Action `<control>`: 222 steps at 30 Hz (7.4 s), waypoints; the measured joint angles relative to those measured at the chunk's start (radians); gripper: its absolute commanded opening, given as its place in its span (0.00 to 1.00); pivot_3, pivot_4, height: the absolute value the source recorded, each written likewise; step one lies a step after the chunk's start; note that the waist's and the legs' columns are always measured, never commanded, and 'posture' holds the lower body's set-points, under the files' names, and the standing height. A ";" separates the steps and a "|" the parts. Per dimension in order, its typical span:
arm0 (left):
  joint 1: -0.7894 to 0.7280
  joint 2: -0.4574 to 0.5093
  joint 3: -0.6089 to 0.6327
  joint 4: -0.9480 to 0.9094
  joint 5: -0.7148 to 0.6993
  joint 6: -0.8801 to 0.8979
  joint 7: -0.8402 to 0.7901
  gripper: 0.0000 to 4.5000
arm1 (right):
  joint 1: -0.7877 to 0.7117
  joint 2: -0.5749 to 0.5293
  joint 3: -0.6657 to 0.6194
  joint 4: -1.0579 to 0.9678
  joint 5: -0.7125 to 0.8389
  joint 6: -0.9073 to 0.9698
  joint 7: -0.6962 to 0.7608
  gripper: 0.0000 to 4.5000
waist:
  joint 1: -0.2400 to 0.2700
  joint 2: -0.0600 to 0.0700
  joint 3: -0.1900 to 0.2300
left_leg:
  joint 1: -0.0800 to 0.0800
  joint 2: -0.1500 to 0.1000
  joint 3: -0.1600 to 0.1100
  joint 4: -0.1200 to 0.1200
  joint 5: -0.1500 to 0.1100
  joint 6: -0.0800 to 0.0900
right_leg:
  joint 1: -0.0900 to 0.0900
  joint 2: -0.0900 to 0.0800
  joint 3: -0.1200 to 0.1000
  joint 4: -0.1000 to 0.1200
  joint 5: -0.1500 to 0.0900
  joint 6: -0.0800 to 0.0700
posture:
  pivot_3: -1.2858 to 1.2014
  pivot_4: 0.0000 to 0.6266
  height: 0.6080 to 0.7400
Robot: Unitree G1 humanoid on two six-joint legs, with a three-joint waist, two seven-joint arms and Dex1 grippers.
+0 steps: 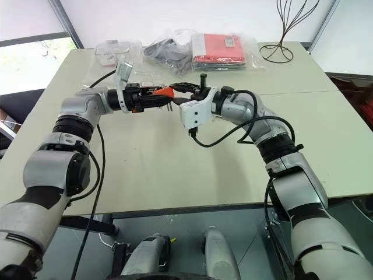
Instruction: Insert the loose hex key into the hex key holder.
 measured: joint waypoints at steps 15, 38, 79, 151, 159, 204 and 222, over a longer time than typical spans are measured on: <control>0.010 -0.008 0.006 -0.017 0.000 -0.017 0.018 0.00 | 0.034 -0.004 0.002 -0.050 0.047 0.034 0.056 0.79 | 0.000 0.000 0.000 | 0.000 0.000 0.000 0.001 0.000 0.000 | 0.000 0.000 0.000 0.001 0.000 0.000 | 0.52 0.24 1.00; 0.389 0.159 -0.125 -0.782 -0.035 0.103 -0.066 0.00 | -0.074 -0.069 -0.103 0.472 0.202 0.804 0.383 0.99 | -0.004 0.000 0.000 | 0.002 0.002 0.006 0.008 0.000 0.001 | 0.002 0.002 0.007 0.004 0.001 0.000 | 0.52 0.24 1.00; 0.644 0.307 -0.038 -1.080 -0.172 0.224 0.258 0.00 | -0.200 0.122 -0.325 0.804 0.265 0.929 0.131 0.52 | -0.005 0.000 0.000 | 0.005 0.015 0.013 0.012 0.000 0.001 | 0.002 0.014 0.014 0.005 0.006 -0.004 | 0.52 0.24 1.00; 0.915 0.370 0.158 -1.375 -0.306 0.356 0.570 0.00 | -0.209 0.245 -0.499 0.808 0.313 0.975 -0.057 0.01 | -0.002 0.000 0.000 | 0.003 0.016 0.014 0.007 -0.001 0.001 | 0.002 0.015 0.014 -0.004 0.007 -0.005 | 0.52 0.24 1.00; 0.876 0.361 0.147 -1.352 -0.316 0.356 0.586 0.00 | -0.212 0.244 -0.500 0.809 0.312 0.965 -0.031 0.01 | -0.002 0.000 0.000 | 0.003 0.016 0.014 0.008 -0.001 0.001 | 0.002 0.015 0.014 -0.004 0.007 -0.005 | 0.52 0.24 1.00; -0.197 -0.184 0.076 0.203 -0.015 -0.282 0.213 0.00 | -0.101 0.453 -0.830 -0.357 1.247 1.432 -0.414 0.01 | 0.024 -0.001 0.001 | -0.016 0.015 0.016 0.003 -0.003 0.005 | -0.019 0.013 0.014 -0.004 0.009 -0.002 | 0.52 0.24 1.00; -0.225 -0.207 0.083 0.219 0.076 -0.184 0.189 0.00 | -0.004 0.472 -0.742 -0.395 1.286 1.431 -0.426 0.01 | 0.023 -0.001 0.001 | -0.016 0.015 0.015 0.010 -0.003 0.005 | -0.019 0.014 0.014 0.002 0.009 -0.002 | 0.52 0.24 1.00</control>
